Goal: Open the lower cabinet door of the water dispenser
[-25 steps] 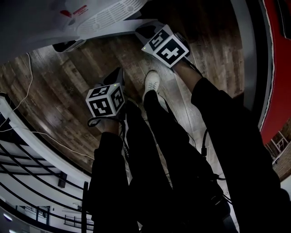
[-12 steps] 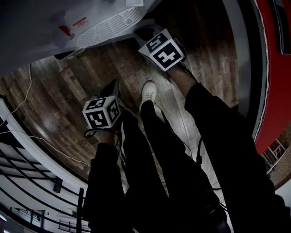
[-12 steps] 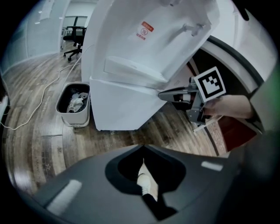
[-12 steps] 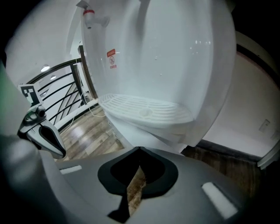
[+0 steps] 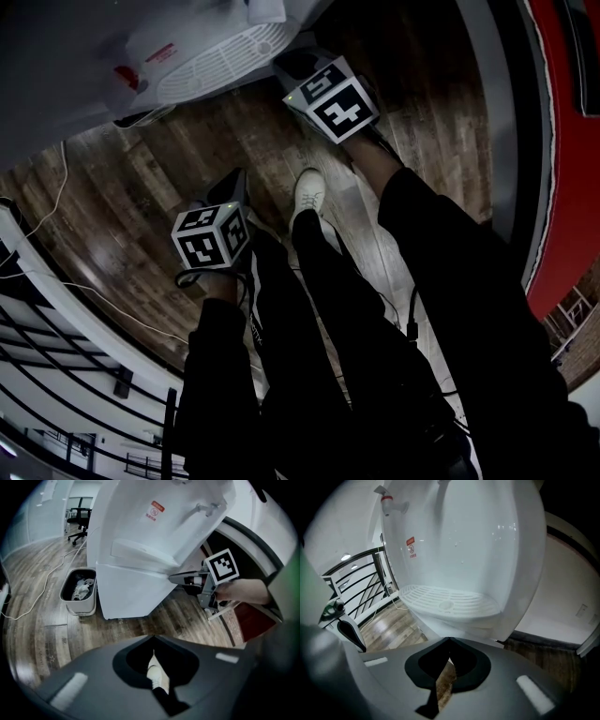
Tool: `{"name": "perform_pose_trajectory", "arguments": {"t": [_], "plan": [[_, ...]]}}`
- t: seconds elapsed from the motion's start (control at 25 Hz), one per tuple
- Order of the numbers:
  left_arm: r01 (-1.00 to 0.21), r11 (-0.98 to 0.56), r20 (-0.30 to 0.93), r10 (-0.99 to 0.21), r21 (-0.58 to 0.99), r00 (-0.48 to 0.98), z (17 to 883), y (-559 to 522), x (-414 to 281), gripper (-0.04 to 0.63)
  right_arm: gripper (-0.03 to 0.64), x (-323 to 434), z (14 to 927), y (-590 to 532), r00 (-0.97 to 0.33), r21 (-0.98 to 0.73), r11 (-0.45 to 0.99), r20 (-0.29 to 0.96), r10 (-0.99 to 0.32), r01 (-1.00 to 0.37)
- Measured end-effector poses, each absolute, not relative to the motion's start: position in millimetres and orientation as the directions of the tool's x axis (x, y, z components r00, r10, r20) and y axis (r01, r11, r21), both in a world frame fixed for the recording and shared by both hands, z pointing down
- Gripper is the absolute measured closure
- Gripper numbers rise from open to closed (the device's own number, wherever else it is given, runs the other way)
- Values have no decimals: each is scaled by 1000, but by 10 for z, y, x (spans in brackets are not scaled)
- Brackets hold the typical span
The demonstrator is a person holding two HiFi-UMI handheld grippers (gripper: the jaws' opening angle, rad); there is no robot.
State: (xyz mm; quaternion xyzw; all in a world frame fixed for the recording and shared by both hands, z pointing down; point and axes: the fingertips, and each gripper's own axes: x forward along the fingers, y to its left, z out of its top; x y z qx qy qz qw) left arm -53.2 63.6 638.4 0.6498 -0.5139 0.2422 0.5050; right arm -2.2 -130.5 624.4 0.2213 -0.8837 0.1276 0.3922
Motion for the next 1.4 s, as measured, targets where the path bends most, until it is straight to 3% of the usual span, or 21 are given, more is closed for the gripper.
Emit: {"name": "perform_pose_trajectory", "arguments": {"t": [1.0, 1.2, 1.4], "plan": [[-916, 44, 843, -410, 400, 348, 6428, 606, -563, 588, 617, -52, 6280, -1490, -586, -53, 850, 747, -315, -524], [-914, 37, 840, -410, 405, 356, 6419, 605, -562, 588, 617, -20, 6289, -1383, -570, 32, 880, 750, -335, -475], [-912, 46, 837, -418, 409, 354, 6392, 635, -605, 588, 617, 180, 6396, -1384, -547, -32, 837, 771, -327, -546]]}}
